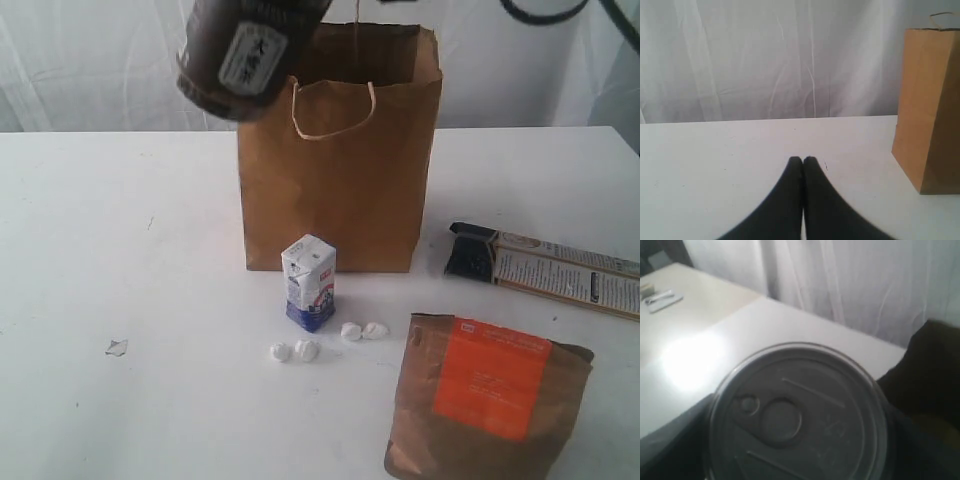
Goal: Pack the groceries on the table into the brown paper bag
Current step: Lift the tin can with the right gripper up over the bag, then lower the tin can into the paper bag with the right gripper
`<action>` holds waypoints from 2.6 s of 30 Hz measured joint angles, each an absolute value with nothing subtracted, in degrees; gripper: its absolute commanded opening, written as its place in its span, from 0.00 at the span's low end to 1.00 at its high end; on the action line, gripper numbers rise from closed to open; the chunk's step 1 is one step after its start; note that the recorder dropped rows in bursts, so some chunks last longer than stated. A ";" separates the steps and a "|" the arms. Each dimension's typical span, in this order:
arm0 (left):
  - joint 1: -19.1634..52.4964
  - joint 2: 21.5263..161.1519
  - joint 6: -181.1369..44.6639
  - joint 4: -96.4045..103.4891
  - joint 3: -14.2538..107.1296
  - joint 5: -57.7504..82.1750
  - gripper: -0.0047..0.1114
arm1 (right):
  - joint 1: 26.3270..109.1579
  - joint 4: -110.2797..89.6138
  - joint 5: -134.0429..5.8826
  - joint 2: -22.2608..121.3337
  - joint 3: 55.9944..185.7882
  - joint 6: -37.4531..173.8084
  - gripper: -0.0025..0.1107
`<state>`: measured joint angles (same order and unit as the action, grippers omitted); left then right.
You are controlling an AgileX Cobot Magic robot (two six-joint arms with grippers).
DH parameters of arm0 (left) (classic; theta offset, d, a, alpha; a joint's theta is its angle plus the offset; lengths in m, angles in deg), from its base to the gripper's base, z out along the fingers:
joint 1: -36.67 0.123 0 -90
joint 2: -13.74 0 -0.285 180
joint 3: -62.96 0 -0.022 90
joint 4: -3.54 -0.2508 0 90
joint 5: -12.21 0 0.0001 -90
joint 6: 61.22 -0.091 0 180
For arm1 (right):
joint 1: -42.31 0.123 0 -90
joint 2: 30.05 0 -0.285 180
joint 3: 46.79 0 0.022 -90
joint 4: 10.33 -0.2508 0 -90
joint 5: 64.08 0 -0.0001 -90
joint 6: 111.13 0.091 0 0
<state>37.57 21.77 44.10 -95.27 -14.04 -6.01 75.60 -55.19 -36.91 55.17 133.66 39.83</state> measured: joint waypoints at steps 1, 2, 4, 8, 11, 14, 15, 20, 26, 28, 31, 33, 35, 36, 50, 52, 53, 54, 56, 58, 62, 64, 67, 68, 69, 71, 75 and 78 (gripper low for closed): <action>37.57 21.77 44.10 -95.27 -14.04 -6.01 0.04 | 75.60 -55.28 -38.10 55.42 134.35 39.83 0.02; 37.57 21.77 44.10 -95.27 -14.04 -6.01 0.04 | 75.60 -55.28 -39.74 55.80 135.20 39.83 0.02; 37.57 21.77 44.10 -95.27 -14.04 -6.01 0.04 | 75.60 -55.41 -43.64 56.98 136.55 39.37 0.02; 37.57 21.77 44.10 -95.27 -14.04 -6.01 0.04 | 75.60 -55.52 -51.84 59.95 138.50 38.73 0.02; 37.57 21.77 44.10 -95.27 -14.04 -6.01 0.04 | 75.60 -55.64 -58.77 62.30 139.49 38.29 0.02; 37.57 21.77 44.10 -95.27 -14.04 -6.01 0.04 | 75.60 -55.99 -64.08 64.85 139.86 34.59 0.02; 37.57 21.77 44.10 -95.27 -14.04 -6.01 0.04 | 75.60 -55.83 -66.19 65.85 139.98 31.66 0.02; 37.57 21.77 44.10 -95.27 -14.04 -6.01 0.04 | 75.60 -55.27 -72.34 71.09 139.98 17.52 0.02; 37.57 21.77 44.10 -95.27 -14.04 -6.01 0.04 | 75.60 -55.27 -70.95 74.87 139.98 14.53 0.02; 37.57 21.77 44.10 -95.27 -14.04 -6.01 0.04 | 75.60 -55.27 -70.25 75.66 139.98 14.38 0.02; 37.57 21.77 44.10 -95.27 -14.04 -6.01 0.04 | 75.60 -55.27 -70.12 76.44 139.98 14.38 0.02; 37.57 21.77 44.10 -95.27 -14.04 -6.01 0.04 | 75.60 -55.27 -70.12 76.80 139.98 14.38 0.02; 37.57 21.77 44.10 -95.27 -14.04 -6.01 0.04 | 75.60 -55.27 -70.12 77.03 139.98 14.28 0.02; 37.57 21.77 44.10 -95.27 -14.04 -6.01 0.04 | 75.60 -55.27 -69.99 77.39 139.98 14.28 0.02; 37.57 21.77 44.10 -95.27 -14.04 -6.01 0.04 | 75.60 -56.87 -63.14 82.83 139.98 14.28 0.04; 37.57 21.77 44.10 -95.27 -14.04 -6.01 0.04 | 75.60 -56.87 -63.37 82.83 139.98 14.28 0.09; 37.57 21.77 44.10 -95.27 -14.04 -6.01 0.04 | 75.60 -56.87 -63.37 82.83 140.01 14.28 0.15; 37.57 21.77 44.10 -95.27 -14.04 -6.01 0.04 | 75.60 -56.87 -63.45 82.83 140.01 14.28 0.18; 37.57 21.77 44.10 -95.27 -14.04 -6.01 0.04 | 75.60 -56.87 -63.59 82.83 140.01 16.32 0.27; 37.57 21.77 44.10 -95.27 -14.04 -6.01 0.04 | 75.60 -56.99 -63.70 82.83 140.01 19.71 0.32; 37.57 21.77 44.10 -95.27 -14.04 -6.01 0.04 | 75.60 -56.99 -63.70 82.83 140.01 22.18 0.38; 37.57 21.77 44.10 -95.27 -14.04 -6.01 0.04 | 75.60 -56.99 -63.70 82.94 140.01 22.52 0.43; 37.57 21.77 44.10 -95.27 -14.04 -6.01 0.04 | 75.60 -56.99 -63.70 83.05 140.01 22.72 0.54; 37.57 21.77 44.10 -95.27 -14.04 -6.01 0.04 | 75.60 -56.99 -64.08 83.05 140.01 22.72 0.58; 37.57 21.77 44.10 -95.27 -14.04 -6.01 0.04 | 75.60 -56.99 -64.08 83.05 140.01 22.84 0.61; 37.57 21.77 44.10 -95.27 -14.04 -6.01 0.04 | 75.60 -56.99 -64.08 83.05 140.01 22.84 0.66; 37.57 21.77 44.10 -95.27 -14.04 -6.01 0.04 | 75.60 -56.99 -64.08 83.05 140.01 22.84 0.68; 37.57 21.77 44.10 -95.27 -14.04 -6.01 0.04 | 75.60 -56.99 -64.08 83.05 140.01 22.84 0.68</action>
<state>37.57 21.77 44.10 -95.27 -14.04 -6.01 75.60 -56.99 -64.08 83.05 140.01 22.84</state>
